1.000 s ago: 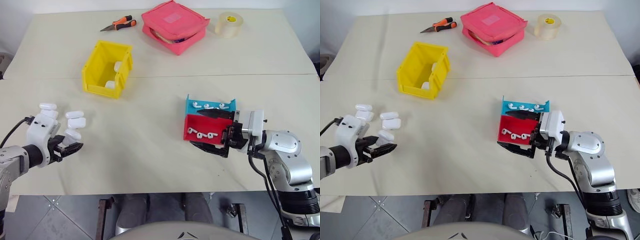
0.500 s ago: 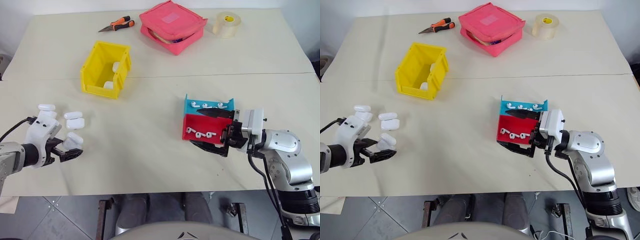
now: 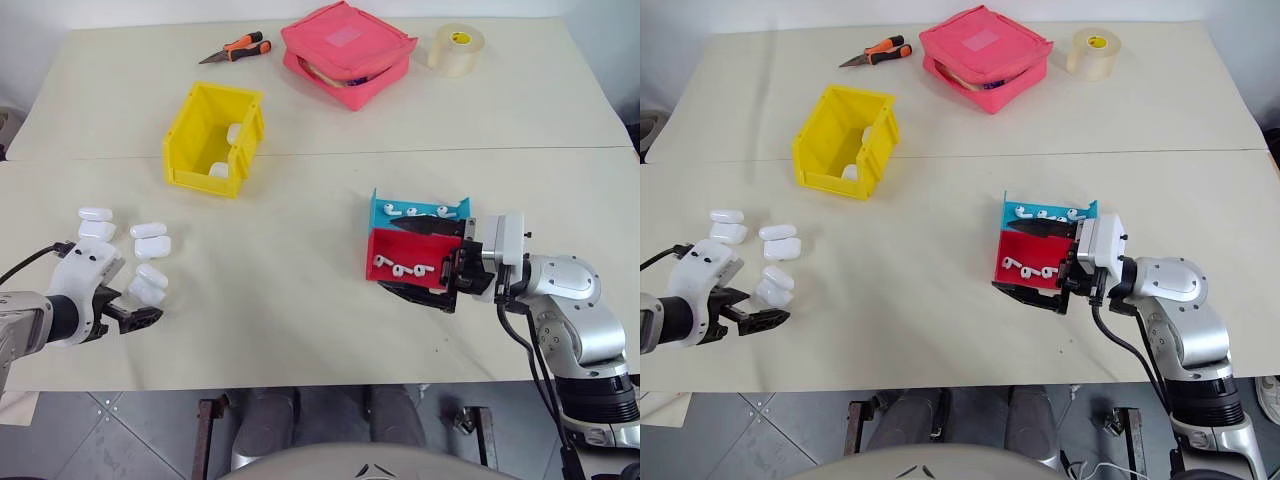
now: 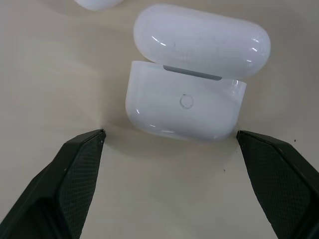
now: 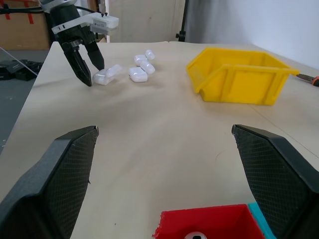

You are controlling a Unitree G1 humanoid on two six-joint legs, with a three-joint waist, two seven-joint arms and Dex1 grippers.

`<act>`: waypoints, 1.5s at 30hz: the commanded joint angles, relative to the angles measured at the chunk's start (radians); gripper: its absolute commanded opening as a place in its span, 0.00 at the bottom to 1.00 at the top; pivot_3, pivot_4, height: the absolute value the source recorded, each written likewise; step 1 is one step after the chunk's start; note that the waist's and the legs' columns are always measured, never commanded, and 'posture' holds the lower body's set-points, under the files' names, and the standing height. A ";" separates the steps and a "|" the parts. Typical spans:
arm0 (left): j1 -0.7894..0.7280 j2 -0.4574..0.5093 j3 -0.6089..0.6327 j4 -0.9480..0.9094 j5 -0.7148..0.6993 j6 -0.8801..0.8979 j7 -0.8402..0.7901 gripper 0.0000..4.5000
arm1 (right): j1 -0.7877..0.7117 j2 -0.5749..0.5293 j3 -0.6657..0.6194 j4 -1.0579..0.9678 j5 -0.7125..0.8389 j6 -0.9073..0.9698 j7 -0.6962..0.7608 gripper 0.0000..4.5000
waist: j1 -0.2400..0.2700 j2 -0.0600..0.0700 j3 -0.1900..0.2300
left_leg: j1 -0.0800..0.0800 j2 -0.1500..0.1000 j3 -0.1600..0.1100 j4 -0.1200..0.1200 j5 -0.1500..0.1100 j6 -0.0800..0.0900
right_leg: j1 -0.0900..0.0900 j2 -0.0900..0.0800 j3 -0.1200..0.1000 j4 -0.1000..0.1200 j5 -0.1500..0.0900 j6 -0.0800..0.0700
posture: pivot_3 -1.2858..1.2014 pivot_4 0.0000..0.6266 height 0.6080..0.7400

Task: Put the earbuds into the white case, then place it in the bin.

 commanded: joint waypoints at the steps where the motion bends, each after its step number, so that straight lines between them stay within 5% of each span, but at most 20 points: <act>1: 0.019 -0.017 -0.024 -0.013 -0.011 0.023 -0.001 0.99 | -0.012 -0.004 -0.004 -0.046 0.019 -0.001 -0.001 1.00 | 0.000 0.000 0.000 | 0.000 0.000 0.000 0.000 0.000 0.000 | 0.000 0.000 0.000 0.000 0.000 0.000 | 0.52 0.24 1.00; 9: 0.011 -0.059 -0.024 -0.006 -0.001 -0.024 0.009 0.52 | -0.017 0.001 0.000 -0.042 0.016 -0.003 -0.003 1.00 | 0.002 0.002 -0.001 | 0.000 0.000 0.000 0.001 0.000 0.000 | 0.000 0.000 0.000 0.000 0.000 0.000 | 0.52 0.24 1.00; 19: 0.043 -0.104 -0.012 -0.026 0.017 -0.082 0.028 0.52 | -0.017 -0.009 -0.005 -0.042 0.024 0.014 0.005 1.00 | 0.021 0.004 -0.002 | 0.000 -0.001 0.000 0.002 0.000 0.000 | 0.000 0.000 0.000 -0.001 0.000 0.000 | 0.52 0.24 1.00; 23: 0.055 -0.096 -0.006 -0.066 0.025 -0.080 0.049 0.70 | -0.013 -0.024 -0.010 -0.048 0.037 0.038 0.018 1.00 | 0.022 0.004 -0.002 | 0.000 -0.001 0.000 0.002 0.000 0.000 | 0.000 0.000 0.001 -0.001 0.000 0.000 | 0.52 0.24 1.00; 27: -0.002 -0.073 0.018 -0.116 -0.015 0.000 0.038 0.99 | -0.024 -0.038 -0.012 -0.050 0.049 0.062 0.026 1.00 | 0.022 0.004 -0.002 | 0.000 -0.001 0.000 0.002 0.000 0.000 | 0.000 0.000 0.001 -0.001 0.000 0.000 | 0.52 0.24 1.00; 45: -0.172 -0.006 -0.086 -0.134 -0.055 0.090 0.020 0.99 | -0.062 -0.038 0.001 -0.049 0.065 0.106 0.048 1.00 | 0.013 0.001 -0.001 | -0.001 0.000 0.000 0.002 0.000 0.000 | 0.000 0.000 0.000 0.001 0.000 0.000 | 0.52 0.24 1.00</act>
